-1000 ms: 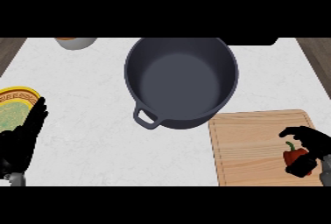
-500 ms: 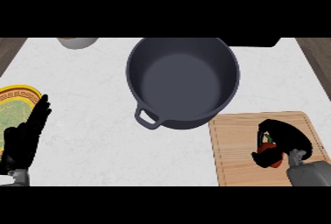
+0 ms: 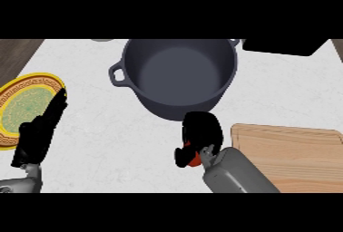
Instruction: Pick the bell pepper from the cutting board and place it in the pot
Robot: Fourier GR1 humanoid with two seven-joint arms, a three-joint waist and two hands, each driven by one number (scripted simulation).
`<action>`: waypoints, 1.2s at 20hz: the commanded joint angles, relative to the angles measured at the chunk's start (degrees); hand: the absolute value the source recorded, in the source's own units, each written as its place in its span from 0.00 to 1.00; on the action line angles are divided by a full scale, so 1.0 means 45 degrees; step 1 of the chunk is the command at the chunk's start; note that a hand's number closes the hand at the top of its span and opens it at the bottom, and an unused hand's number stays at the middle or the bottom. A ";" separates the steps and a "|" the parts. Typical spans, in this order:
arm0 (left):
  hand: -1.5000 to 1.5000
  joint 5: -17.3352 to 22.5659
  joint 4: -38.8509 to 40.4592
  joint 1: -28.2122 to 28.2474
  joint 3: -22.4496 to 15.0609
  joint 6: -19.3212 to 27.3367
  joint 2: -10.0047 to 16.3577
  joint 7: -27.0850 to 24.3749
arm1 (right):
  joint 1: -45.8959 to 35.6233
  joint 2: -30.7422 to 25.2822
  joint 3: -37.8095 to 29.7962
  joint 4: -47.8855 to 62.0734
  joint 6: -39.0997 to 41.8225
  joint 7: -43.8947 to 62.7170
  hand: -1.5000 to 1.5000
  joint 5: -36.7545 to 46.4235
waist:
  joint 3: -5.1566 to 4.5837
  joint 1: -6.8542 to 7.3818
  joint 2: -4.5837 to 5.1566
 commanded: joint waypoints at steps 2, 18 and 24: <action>0.50 0.0006 0.0120 -0.0267 -0.0298 -0.0150 -0.0204 0.0223 | -0.2668 0.0556 0.2049 0.1084 -0.1746 0.2580 1.00 -0.0059 | 0.0009 0.0154 -0.0028; 0.50 -0.0159 0.0616 0.0014 0.0166 0.0231 -0.0194 -0.0185 | -0.8617 0.0570 0.2200 0.1685 -0.5438 0.6339 1.00 0.2292 | 0.0002 -0.0595 -0.0154; 0.50 -0.0093 0.0715 0.0156 0.0495 0.0150 0.0055 -0.0452 | -0.9875 0.0570 0.1496 0.2869 -0.6572 0.5971 1.00 0.2206 | 0.0005 -0.0693 -0.0117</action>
